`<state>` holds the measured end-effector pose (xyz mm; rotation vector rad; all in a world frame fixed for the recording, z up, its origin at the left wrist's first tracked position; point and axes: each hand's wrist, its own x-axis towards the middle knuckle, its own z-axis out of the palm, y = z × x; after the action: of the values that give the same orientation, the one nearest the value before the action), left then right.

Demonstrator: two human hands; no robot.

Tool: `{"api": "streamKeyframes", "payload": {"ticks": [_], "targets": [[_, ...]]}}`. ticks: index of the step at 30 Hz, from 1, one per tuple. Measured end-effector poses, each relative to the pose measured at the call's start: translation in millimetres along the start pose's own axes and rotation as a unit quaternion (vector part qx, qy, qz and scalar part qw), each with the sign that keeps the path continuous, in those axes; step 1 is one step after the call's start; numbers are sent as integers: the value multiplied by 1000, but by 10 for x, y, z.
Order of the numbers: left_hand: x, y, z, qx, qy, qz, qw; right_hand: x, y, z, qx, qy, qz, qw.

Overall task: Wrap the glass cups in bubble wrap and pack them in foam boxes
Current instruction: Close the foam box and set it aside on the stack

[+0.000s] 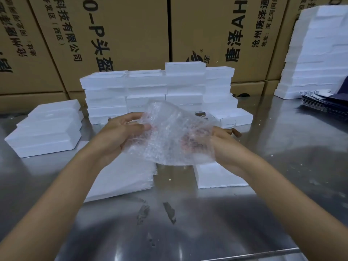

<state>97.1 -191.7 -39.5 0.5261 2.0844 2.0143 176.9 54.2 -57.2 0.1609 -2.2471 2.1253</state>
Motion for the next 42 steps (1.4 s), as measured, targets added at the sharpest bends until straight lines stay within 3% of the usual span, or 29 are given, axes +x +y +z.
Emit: {"api": "streamKeyframes", "payload": {"ticks": [3, 6, 10, 16, 20, 25, 29, 32, 34, 35, 36, 38, 40, 42], "targets": [[-39, -89, 33, 31, -74, 12, 997, -25, 63, -73, 124, -48, -8, 991], [-41, -83, 77, 70, -128, -13, 989, -37, 93, -81, 164, -89, -2, 982], [40, 50, 147, -69, -67, -32, 995, -48, 105, -44, 134, -122, 8, 983], [-79, -24, 439, -76, -72, -19, 994, -70, 183, 73, 209, -110, 55, 970], [-105, -62, 661, -106, -23, -24, 994, -43, 322, 187, 93, 4, 102, 990], [-171, -137, 816, -106, 11, -37, 994, -69, 340, 158, 104, 24, 118, 987], [-174, -119, 802, -199, 9, -37, 979, -136, 55, 24, 88, -17, 39, 995], [-126, -88, 704, -267, 20, -43, 963, -183, -61, -211, 64, 112, -57, 990], [-110, -44, 634, -318, 8, -18, 948, -210, -32, -328, 87, 237, -76, 965], [-108, -23, 619, -333, 10, -8, 943, -233, 7, -324, 82, 253, -72, 961], [-100, -8, 619, -347, 14, -1, 938, -270, 38, -277, 75, 226, -58, 970], [-76, -17, 662, -372, 8, 5, 928, -321, 122, -121, 61, 71, 4, 996], [-73, -46, 767, -378, -29, 1, 925, -354, 160, 50, 37, -53, 51, 997], [-108, -89, 879, -360, -58, -11, 931, -304, 148, 186, 50, -21, 29, 998]]}}
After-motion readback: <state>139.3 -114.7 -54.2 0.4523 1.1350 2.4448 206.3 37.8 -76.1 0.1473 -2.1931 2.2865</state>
